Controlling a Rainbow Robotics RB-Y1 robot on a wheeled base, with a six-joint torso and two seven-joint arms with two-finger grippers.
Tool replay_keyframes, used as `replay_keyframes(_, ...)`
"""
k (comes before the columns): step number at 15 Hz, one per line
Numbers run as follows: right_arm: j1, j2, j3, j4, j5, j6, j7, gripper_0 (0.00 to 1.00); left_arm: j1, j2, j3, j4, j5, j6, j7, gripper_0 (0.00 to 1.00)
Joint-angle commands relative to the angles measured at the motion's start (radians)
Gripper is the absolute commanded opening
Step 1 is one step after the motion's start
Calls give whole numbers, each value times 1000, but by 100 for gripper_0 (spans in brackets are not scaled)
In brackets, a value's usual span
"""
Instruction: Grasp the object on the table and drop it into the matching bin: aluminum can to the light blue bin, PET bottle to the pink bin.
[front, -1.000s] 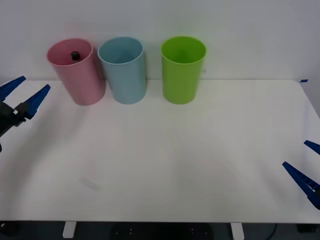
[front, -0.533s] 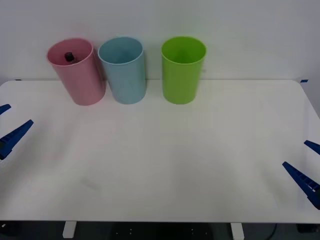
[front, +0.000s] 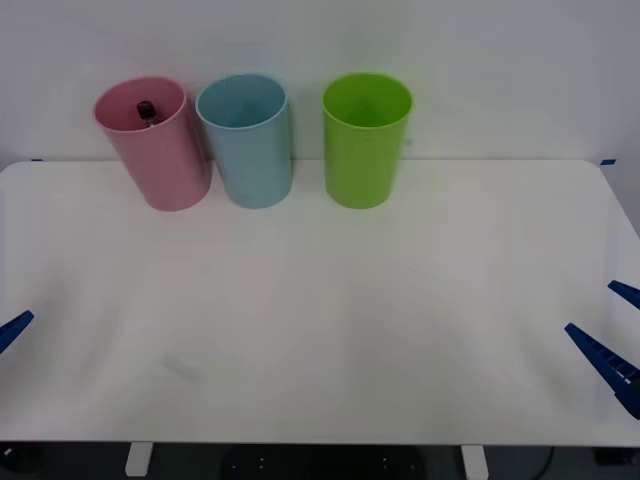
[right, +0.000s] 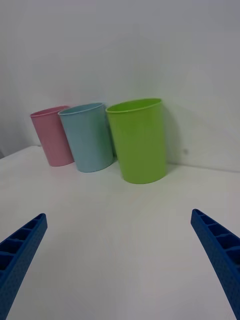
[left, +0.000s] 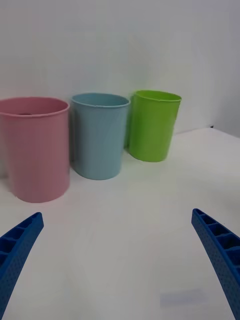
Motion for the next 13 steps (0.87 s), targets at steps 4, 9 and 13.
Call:
replay_keyframes(4, 0, 0, 0, 0, 0, 0, 0, 100, 68, 0, 2, -17, 25, -17, -30, 100)
replay_keyframes(9, 0, 0, 0, 0, 0, 0, 0, 100, 111, 11, 3, -23, 25, -23, -28, 100)
replay_keyframes(13, 0, 0, 0, 0, 0, 0, 0, 100, 111, 11, 3, -23, 25, -23, -28, 100)
